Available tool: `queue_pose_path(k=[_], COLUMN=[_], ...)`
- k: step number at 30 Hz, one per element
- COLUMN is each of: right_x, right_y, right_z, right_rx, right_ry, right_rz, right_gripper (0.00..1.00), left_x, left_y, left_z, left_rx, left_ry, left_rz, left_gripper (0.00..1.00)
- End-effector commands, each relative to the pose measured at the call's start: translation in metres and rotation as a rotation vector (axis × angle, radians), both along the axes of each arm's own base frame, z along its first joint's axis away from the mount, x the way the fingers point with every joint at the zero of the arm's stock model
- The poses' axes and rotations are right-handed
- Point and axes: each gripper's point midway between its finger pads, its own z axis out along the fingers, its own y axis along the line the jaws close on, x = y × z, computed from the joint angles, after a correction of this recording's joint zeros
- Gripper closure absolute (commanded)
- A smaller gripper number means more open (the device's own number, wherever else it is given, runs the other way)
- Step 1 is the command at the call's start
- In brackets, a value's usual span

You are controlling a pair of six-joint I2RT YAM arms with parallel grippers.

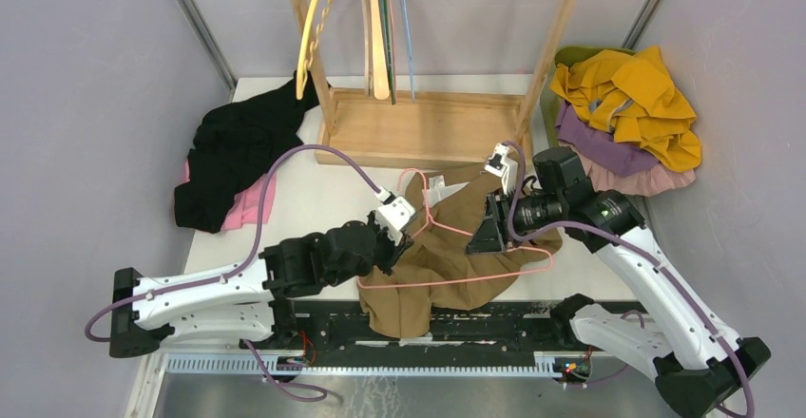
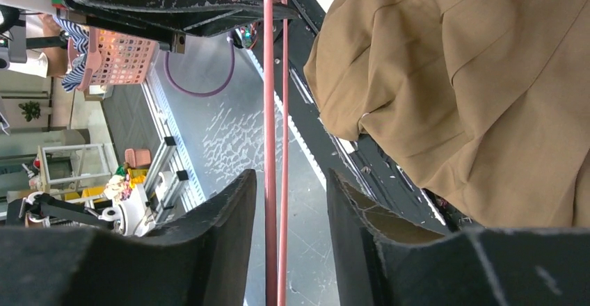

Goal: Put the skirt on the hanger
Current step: Pick up the hanger from the clothesline.

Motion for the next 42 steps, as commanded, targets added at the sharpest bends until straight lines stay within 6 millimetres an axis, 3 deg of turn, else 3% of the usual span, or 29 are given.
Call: queue_pose_path(k=[1, 7, 13, 21, 34, 42], right_x=[0.006, 0.019, 0.040, 0.064, 0.073, 0.077], right_y=[0.006, 0.014, 0.013, 0.031, 0.050, 0.055], right_z=[0.023, 0.033, 0.023, 0.013, 0.025, 0.012], right_rx=[0.052, 0.066, -0.029, -0.033, 0.093, 0.089], right_ry=[-0.087, -0.089, -0.083, -0.047, -0.050, -0.028], right_rz=[0.024, 0.005, -0.036, -0.008, 0.014, 0.014], right_gripper=[0.51, 0.48, 0.48, 0.48, 0.49, 0.53], left_x=[0.012, 0.015, 0.019, 0.019, 0.017, 0.015], left_y=[-0.009, -0.009, -0.010, -0.016, -0.030, -0.034], left_z=[0.045, 0.046, 0.045, 0.044, 0.032, 0.036], left_rx=[-0.121, -0.093, -0.043, 0.026, 0.061, 0.046], left_ry=[-0.058, -0.073, -0.095, -0.114, -0.102, -0.109], left_rz=[0.043, 0.047, 0.056, 0.040, 0.008, -0.006], left_gripper=[0.97, 0.97, 0.97, 0.97, 0.97, 0.97])
